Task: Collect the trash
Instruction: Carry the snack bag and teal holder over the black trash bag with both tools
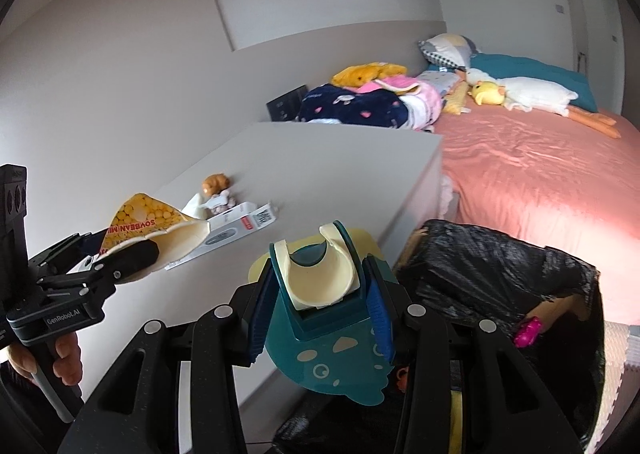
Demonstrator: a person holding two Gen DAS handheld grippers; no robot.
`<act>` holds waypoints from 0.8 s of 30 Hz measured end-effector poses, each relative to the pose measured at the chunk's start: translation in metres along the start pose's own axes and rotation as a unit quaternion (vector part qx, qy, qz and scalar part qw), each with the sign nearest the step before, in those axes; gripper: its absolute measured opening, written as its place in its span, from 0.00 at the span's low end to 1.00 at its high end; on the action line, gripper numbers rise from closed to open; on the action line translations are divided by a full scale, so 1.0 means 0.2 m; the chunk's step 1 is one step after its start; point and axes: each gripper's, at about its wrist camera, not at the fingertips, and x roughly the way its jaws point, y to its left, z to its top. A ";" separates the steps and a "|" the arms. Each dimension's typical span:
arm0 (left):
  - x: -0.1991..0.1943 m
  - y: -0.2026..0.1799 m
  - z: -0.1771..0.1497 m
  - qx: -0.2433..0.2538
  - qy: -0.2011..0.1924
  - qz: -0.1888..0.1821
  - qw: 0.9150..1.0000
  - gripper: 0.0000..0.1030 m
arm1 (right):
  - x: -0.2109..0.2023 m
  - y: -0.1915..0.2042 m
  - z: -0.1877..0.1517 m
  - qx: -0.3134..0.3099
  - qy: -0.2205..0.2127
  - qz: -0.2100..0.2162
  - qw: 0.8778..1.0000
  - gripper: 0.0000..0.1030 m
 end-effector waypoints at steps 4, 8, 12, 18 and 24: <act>0.02 -0.11 0.03 0.019 0.002 -0.018 1.000 0.71 | -0.07 -0.09 -0.01 0.014 -0.010 -0.010 1.000 0.43; 0.05 -0.24 0.05 0.037 0.005 -0.035 0.999 0.71 | -0.14 -0.18 -0.02 0.030 -0.021 -0.022 0.999 0.43; 0.09 -0.35 0.07 0.057 0.009 -0.052 0.997 0.71 | -0.22 -0.28 -0.03 0.045 -0.031 -0.037 0.998 0.43; 0.13 -0.49 0.09 0.081 0.014 -0.074 0.994 0.71 | -0.31 -0.40 -0.05 0.059 -0.040 -0.061 0.996 0.43; 0.15 -0.61 0.09 0.102 0.017 -0.091 0.990 0.71 | -0.36 -0.50 -0.08 0.072 -0.045 -0.080 0.993 0.43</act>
